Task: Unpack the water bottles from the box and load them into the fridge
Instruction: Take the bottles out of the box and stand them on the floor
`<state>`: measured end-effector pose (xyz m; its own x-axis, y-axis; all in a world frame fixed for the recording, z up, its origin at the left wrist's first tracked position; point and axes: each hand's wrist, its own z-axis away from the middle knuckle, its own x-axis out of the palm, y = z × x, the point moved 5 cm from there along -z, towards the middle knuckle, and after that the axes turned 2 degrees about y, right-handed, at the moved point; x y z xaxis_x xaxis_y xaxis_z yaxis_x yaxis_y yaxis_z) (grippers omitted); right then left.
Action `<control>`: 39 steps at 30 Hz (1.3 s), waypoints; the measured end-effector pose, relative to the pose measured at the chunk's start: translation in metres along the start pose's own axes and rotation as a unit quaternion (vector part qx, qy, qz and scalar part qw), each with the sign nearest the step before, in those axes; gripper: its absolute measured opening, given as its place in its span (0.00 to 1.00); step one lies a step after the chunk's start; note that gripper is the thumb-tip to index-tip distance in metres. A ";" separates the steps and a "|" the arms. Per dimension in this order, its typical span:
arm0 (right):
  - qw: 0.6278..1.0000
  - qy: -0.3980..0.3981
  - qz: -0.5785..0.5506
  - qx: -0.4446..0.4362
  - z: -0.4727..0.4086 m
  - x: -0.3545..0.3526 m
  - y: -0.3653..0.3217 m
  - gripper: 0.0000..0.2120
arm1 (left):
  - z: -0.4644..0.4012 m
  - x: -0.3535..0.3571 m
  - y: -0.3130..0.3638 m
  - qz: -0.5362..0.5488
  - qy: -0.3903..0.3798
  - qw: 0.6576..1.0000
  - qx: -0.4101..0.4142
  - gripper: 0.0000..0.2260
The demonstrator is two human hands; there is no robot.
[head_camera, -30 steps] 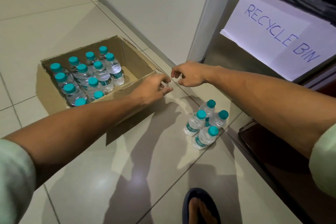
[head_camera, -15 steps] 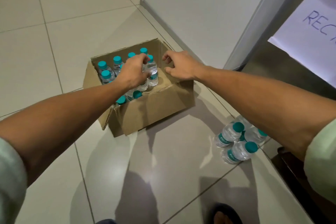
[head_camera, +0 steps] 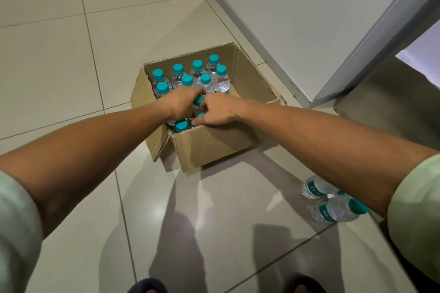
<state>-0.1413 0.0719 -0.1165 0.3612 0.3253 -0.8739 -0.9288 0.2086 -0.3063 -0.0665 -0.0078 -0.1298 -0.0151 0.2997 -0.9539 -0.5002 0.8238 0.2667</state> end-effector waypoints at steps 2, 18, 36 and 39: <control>0.999 -0.023 -0.012 0.025 -0.005 0.003 0.001 0.22 | -0.003 0.003 -0.003 -0.027 -0.007 1.000 -0.009 0.24; 0.992 0.026 -0.106 0.065 -0.004 0.010 0.011 0.15 | -0.004 0.004 -0.017 0.013 0.032 0.997 -0.065 0.28; 0.932 0.235 -0.268 0.068 0.068 -0.080 0.055 0.17 | 0.015 -0.066 0.022 0.239 0.238 0.939 -0.069 0.20; 0.894 0.300 -0.325 0.072 0.085 -0.100 0.066 0.20 | 0.015 -0.079 0.038 0.265 0.283 0.920 -0.060 0.20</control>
<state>-0.2321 0.1314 -0.0170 0.6705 -0.4530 -0.5875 -0.5030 0.3045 -0.8089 -0.0707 0.0070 -0.0424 -0.7160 0.3172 -0.6219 -0.3840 0.5649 0.7303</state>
